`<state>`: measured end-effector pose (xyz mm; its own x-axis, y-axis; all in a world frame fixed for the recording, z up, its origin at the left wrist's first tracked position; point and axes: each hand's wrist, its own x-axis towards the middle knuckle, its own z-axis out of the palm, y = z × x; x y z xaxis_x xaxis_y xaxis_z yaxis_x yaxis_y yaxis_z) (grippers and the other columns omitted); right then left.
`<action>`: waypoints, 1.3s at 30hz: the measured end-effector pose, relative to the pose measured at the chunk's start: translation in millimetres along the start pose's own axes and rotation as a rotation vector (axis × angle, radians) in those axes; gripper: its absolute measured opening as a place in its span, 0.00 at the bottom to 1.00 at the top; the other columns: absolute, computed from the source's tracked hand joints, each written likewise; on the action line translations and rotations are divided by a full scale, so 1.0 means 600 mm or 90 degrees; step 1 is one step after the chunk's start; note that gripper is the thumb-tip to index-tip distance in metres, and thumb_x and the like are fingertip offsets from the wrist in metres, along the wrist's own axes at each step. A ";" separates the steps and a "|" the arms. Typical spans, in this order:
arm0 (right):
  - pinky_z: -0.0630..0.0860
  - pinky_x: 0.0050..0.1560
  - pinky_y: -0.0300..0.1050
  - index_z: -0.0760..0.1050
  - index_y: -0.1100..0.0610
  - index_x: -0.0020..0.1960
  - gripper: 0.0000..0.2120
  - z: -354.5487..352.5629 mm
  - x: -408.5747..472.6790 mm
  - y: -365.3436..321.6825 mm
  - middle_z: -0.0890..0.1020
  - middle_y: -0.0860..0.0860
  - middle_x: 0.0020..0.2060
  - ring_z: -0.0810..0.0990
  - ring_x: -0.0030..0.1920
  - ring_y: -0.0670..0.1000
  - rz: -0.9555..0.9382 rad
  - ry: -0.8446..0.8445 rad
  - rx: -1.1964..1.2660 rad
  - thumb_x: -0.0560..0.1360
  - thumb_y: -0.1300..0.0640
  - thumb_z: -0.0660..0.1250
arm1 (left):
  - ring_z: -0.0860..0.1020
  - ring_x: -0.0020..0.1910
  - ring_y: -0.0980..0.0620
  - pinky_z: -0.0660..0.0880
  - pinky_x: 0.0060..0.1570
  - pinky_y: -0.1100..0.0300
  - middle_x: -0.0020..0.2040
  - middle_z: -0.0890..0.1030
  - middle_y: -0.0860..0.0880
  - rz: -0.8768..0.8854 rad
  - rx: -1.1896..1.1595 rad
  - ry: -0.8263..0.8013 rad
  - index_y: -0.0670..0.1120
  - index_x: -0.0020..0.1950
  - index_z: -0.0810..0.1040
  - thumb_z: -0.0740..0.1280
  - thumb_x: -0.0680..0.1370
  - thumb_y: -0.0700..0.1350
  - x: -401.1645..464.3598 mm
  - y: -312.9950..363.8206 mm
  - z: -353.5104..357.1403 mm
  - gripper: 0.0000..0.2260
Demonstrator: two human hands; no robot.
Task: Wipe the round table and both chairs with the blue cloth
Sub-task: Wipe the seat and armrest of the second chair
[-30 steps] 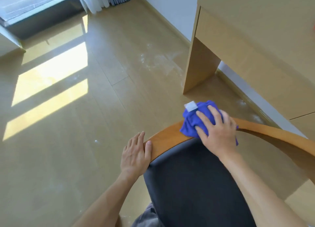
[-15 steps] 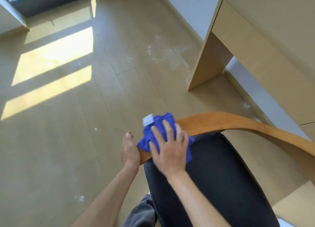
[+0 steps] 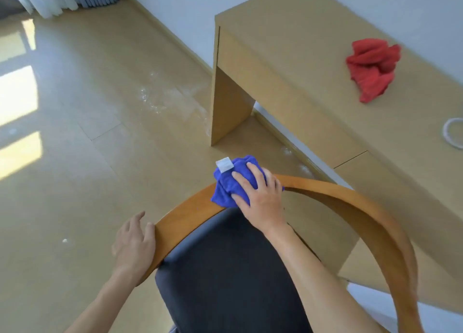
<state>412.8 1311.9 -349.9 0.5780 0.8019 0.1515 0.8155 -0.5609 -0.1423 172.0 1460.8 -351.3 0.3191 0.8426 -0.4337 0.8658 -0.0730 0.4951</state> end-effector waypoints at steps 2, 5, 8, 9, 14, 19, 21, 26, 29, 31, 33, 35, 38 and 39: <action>0.71 0.57 0.59 0.75 0.50 0.66 0.22 -0.034 0.003 0.088 0.75 0.56 0.66 0.74 0.59 0.63 0.139 -0.048 -0.077 0.75 0.43 0.66 | 0.65 0.68 0.39 0.60 0.67 0.42 0.68 0.71 0.41 0.048 0.058 -0.009 0.46 0.71 0.67 0.58 0.80 0.45 0.009 0.028 0.008 0.19; 0.71 0.52 0.56 0.74 0.50 0.65 0.21 -0.088 -0.018 0.183 0.76 0.55 0.61 0.74 0.54 0.62 0.251 -0.115 -0.203 0.75 0.42 0.65 | 0.66 0.67 0.36 0.62 0.66 0.40 0.70 0.70 0.41 0.145 0.143 -0.023 0.45 0.71 0.68 0.64 0.78 0.44 0.018 0.075 0.023 0.21; 0.73 0.47 0.56 0.76 0.50 0.62 0.21 -0.133 -0.063 0.225 0.78 0.55 0.58 0.75 0.50 0.62 0.319 -0.096 -0.220 0.73 0.43 0.69 | 0.66 0.67 0.36 0.62 0.65 0.38 0.71 0.67 0.42 0.221 0.198 -0.042 0.46 0.71 0.67 0.65 0.77 0.44 0.013 0.125 0.047 0.22; 0.74 0.46 0.56 0.76 0.50 0.62 0.21 -0.144 -0.083 0.234 0.78 0.56 0.58 0.75 0.50 0.62 0.350 -0.078 -0.207 0.72 0.43 0.70 | 0.65 0.67 0.36 0.63 0.65 0.38 0.72 0.67 0.42 0.250 0.214 -0.051 0.46 0.71 0.67 0.65 0.77 0.44 0.010 0.142 0.056 0.23; 0.74 0.53 0.59 0.72 0.51 0.69 0.24 -0.175 -0.188 0.286 0.73 0.55 0.65 0.73 0.56 0.63 0.521 0.014 -0.078 0.76 0.44 0.66 | 0.63 0.70 0.38 0.60 0.69 0.40 0.73 0.65 0.43 0.418 0.306 -0.079 0.46 0.73 0.65 0.65 0.76 0.45 -0.007 0.226 0.116 0.25; 0.71 0.59 0.55 0.65 0.51 0.73 0.26 -0.170 -0.276 0.305 0.70 0.55 0.68 0.71 0.59 0.61 0.657 0.064 0.018 0.77 0.45 0.64 | 0.60 0.72 0.38 0.58 0.70 0.38 0.73 0.65 0.41 0.606 0.387 -0.083 0.45 0.73 0.66 0.64 0.76 0.47 -0.037 0.319 0.193 0.25; 0.70 0.60 0.56 0.63 0.50 0.74 0.27 -0.163 -0.302 0.308 0.68 0.55 0.68 0.69 0.61 0.61 0.702 0.068 0.050 0.78 0.45 0.63 | 0.55 0.74 0.41 0.55 0.71 0.38 0.76 0.60 0.43 0.640 0.435 -0.108 0.48 0.76 0.59 0.60 0.78 0.51 -0.056 0.353 0.224 0.27; 0.71 0.60 0.58 0.60 0.50 0.76 0.29 -0.145 -0.375 0.309 0.67 0.55 0.70 0.68 0.65 0.60 0.781 0.081 0.118 0.78 0.45 0.63 | 0.48 0.77 0.41 0.50 0.73 0.39 0.78 0.48 0.46 0.671 0.426 -0.176 0.48 0.78 0.45 0.58 0.77 0.53 -0.133 0.428 0.299 0.34; 0.72 0.57 0.55 0.59 0.49 0.76 0.29 -0.141 -0.445 0.297 0.68 0.53 0.69 0.70 0.61 0.59 0.831 0.010 0.052 0.78 0.43 0.60 | 0.46 0.77 0.39 0.51 0.73 0.38 0.78 0.47 0.46 0.714 0.408 -0.192 0.50 0.78 0.42 0.60 0.76 0.53 -0.173 0.464 0.334 0.36; 0.73 0.56 0.52 0.59 0.49 0.75 0.28 -0.144 -0.489 0.281 0.69 0.52 0.69 0.71 0.59 0.58 0.844 -0.035 0.007 0.78 0.41 0.59 | 0.46 0.76 0.38 0.51 0.71 0.35 0.78 0.47 0.44 0.757 0.417 -0.187 0.49 0.78 0.43 0.61 0.75 0.53 -0.198 0.481 0.353 0.37; 0.72 0.57 0.51 0.62 0.49 0.75 0.27 -0.152 -0.524 0.261 0.68 0.52 0.70 0.71 0.59 0.57 0.859 -0.046 -0.001 0.78 0.42 0.59 | 0.47 0.76 0.37 0.50 0.70 0.34 0.78 0.49 0.43 0.822 0.442 -0.169 0.48 0.78 0.45 0.62 0.75 0.53 -0.232 0.495 0.372 0.37; 0.74 0.55 0.53 0.67 0.51 0.73 0.26 -0.164 -0.549 0.235 0.70 0.55 0.70 0.72 0.58 0.60 0.877 -0.025 0.005 0.77 0.45 0.63 | 0.46 0.76 0.37 0.49 0.70 0.33 0.78 0.51 0.43 0.901 0.488 -0.154 0.49 0.78 0.49 0.61 0.74 0.53 -0.275 0.503 0.392 0.36; 0.77 0.53 0.57 0.74 0.55 0.67 0.24 -0.176 -0.580 0.189 0.74 0.60 0.66 0.76 0.54 0.65 0.888 0.017 -0.007 0.73 0.50 0.70 | 0.46 0.76 0.40 0.46 0.70 0.33 0.77 0.54 0.46 1.017 0.591 -0.176 0.50 0.77 0.55 0.59 0.75 0.54 -0.354 0.504 0.427 0.31; 0.77 0.53 0.58 0.75 0.55 0.67 0.24 -0.179 -0.591 0.173 0.74 0.61 0.65 0.77 0.54 0.66 0.892 0.019 -0.009 0.72 0.50 0.71 | 0.46 0.76 0.41 0.45 0.70 0.34 0.77 0.56 0.47 1.047 0.623 -0.201 0.50 0.76 0.56 0.58 0.76 0.55 -0.382 0.500 0.438 0.30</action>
<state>295.9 947.3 -313.1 0.9020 -0.4232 -0.0856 -0.4318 -0.8836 -0.1811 459.8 1105.5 -301.2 0.8663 -0.4531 -0.2103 -0.4601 -0.8877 0.0177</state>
